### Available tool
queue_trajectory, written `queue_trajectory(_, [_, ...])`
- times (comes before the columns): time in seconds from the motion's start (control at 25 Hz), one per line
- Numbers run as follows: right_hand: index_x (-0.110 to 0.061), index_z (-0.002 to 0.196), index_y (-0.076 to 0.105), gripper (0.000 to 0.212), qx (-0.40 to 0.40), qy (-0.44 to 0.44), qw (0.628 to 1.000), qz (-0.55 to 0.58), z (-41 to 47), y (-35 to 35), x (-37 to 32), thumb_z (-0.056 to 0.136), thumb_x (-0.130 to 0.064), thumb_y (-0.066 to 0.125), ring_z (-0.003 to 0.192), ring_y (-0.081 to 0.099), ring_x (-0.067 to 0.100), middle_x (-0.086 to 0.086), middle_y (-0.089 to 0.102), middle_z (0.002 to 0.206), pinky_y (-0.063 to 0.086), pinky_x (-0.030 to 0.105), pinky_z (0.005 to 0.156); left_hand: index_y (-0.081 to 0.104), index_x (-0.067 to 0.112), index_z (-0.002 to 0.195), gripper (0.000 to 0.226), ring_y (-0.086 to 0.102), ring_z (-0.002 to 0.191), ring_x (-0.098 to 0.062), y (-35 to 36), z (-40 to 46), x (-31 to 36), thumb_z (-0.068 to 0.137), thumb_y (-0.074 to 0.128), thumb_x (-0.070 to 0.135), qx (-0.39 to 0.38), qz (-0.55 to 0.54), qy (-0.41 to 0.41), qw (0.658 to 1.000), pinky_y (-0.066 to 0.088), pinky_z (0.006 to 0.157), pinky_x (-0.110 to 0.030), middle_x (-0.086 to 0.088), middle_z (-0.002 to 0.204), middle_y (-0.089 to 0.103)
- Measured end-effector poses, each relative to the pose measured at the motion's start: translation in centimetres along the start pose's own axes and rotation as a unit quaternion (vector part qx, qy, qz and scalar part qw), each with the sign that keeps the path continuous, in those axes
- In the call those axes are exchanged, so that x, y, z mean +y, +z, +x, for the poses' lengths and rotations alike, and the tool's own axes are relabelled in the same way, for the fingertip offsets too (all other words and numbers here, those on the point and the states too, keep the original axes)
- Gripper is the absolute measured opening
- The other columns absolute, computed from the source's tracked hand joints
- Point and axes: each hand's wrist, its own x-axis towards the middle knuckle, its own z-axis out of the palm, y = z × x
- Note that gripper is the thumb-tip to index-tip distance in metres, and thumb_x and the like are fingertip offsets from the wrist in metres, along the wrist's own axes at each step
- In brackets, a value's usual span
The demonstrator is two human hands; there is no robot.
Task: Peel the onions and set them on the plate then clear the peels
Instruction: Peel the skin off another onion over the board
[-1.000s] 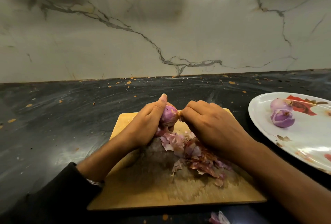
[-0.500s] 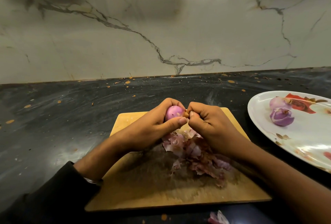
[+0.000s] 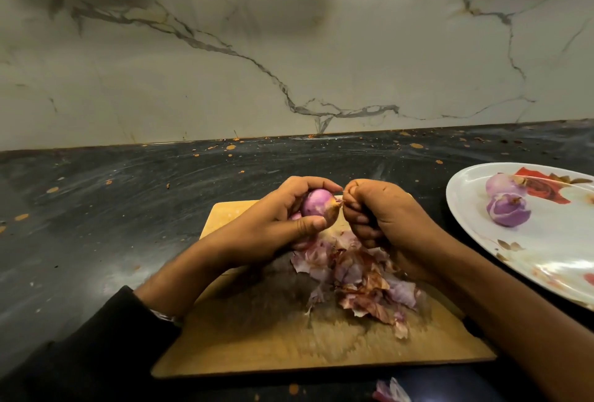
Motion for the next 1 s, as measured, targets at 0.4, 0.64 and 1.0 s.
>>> queue_trajectory(0.4, [-0.030, 0.108, 0.078, 0.018, 0.044, -0.131, 0.867, -0.479, 0.0, -1.7, 0.3, 0.093, -0.027, 0.068, 0.079, 0.068, 0.006, -0.011, 0.076, 0.090, 0.057, 0.028, 0.074, 0.059, 0.028, 0.125, 0.036, 0.063, 0.108, -0.026, 0.4, 0.3, -0.2, 0.097, 0.039, 0.038, 0.069, -0.172, -0.059, 0.981, 0.056, 0.092, -0.042, -0.009, 0.124, 0.060])
queue_trajectory(0.64, [-0.029, 0.110, 0.075, 0.029, 0.045, -0.150, 0.883, -0.443, -0.2, -1.6, 0.2, 0.087, -0.044, 0.067, 0.086, 0.066, 0.002, -0.013, 0.071, 0.094, 0.054, 0.023, 0.072, 0.059, 0.022, 0.126, 0.040, 0.066, 0.099, -0.014, 0.6, 0.6, 0.3, 0.096, 0.039, 0.038, 0.089, -0.182, -0.056, 0.978, 0.058, 0.085, -0.031, 0.005, 0.108, 0.070])
queue_trajectory(1.0, [-0.017, 0.107, 0.075, 0.026, 0.105, -0.164, 0.975, -0.106, -0.4, -1.0, -0.3, 0.083, -0.026, 0.072, 0.082, 0.076, 0.019, 0.003, 0.077, 0.097, 0.060, 0.027, 0.066, 0.057, 0.021, 0.120, 0.037, 0.069, 0.101, -0.011, 1.5, 1.0, 2.0, 0.085, 0.063, 0.025, 0.134, -0.063, 0.012, 0.989, 0.056, 0.084, -0.024, 0.000, 0.110, 0.069])
